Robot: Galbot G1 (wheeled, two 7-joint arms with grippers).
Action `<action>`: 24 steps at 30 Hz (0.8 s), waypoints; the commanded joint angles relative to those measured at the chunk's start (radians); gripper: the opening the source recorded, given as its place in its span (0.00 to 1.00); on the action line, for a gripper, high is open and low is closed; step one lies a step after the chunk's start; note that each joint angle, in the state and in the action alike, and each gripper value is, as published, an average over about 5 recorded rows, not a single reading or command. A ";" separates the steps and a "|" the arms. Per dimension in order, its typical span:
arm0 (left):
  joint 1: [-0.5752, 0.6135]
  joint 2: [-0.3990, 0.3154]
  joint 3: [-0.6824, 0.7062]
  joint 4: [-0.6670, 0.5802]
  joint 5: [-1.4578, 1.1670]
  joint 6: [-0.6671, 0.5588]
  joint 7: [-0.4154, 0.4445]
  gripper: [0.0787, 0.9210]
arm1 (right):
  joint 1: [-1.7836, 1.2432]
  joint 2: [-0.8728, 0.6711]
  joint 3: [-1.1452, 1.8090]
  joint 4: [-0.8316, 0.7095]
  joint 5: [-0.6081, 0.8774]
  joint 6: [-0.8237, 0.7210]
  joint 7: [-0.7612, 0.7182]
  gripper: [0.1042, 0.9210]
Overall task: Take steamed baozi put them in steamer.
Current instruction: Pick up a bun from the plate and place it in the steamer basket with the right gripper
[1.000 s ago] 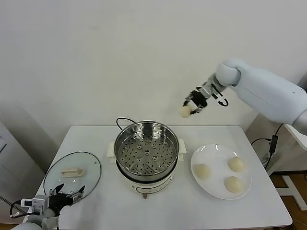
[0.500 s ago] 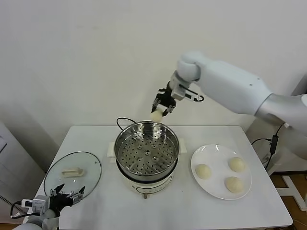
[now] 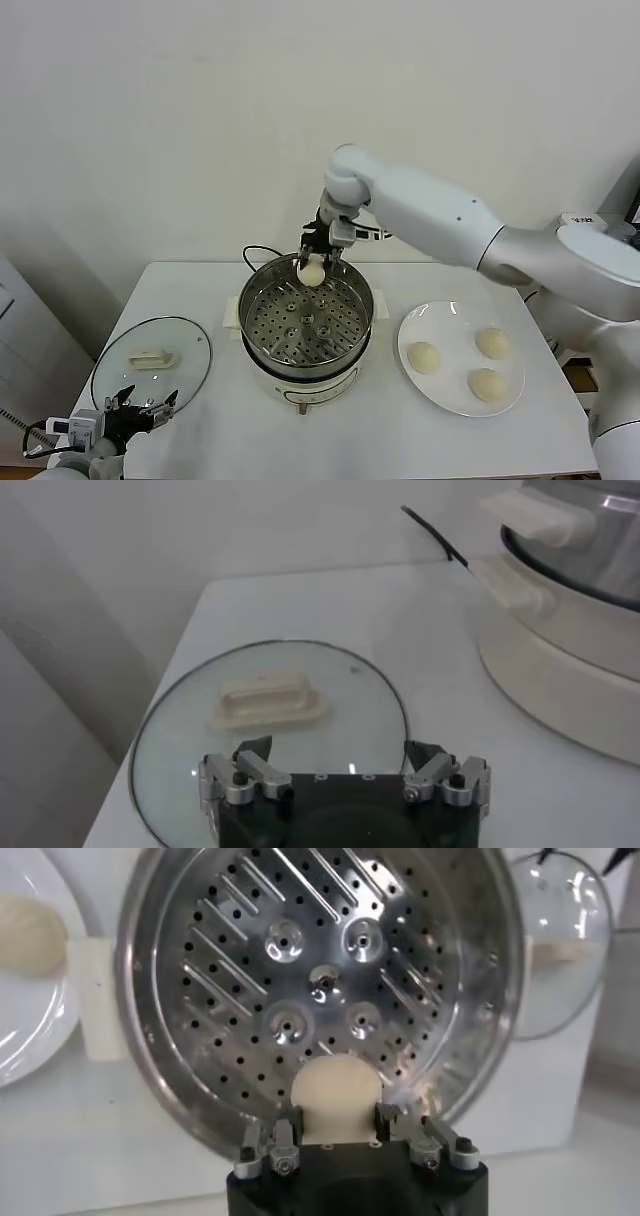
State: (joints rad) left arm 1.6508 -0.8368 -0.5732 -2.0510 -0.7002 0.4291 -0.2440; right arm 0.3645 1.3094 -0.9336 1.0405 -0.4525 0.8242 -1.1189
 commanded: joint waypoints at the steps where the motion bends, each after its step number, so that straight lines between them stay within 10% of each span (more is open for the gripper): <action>1: -0.001 -0.001 0.001 0.001 0.001 0.001 0.000 0.88 | -0.081 0.025 0.035 -0.004 -0.114 0.048 0.003 0.43; 12: -0.005 -0.004 0.007 0.001 0.005 0.001 0.000 0.88 | -0.115 0.033 0.059 -0.012 -0.164 0.048 0.030 0.46; 24: 0.004 -0.005 -0.005 -0.004 0.003 0.000 -0.001 0.88 | 0.069 -0.073 -0.023 0.035 0.195 -0.010 -0.001 0.84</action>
State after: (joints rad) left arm 1.6536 -0.8427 -0.5730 -2.0532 -0.6961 0.4294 -0.2451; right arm 0.3247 1.2989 -0.9069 1.0549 -0.4769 0.8237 -1.1043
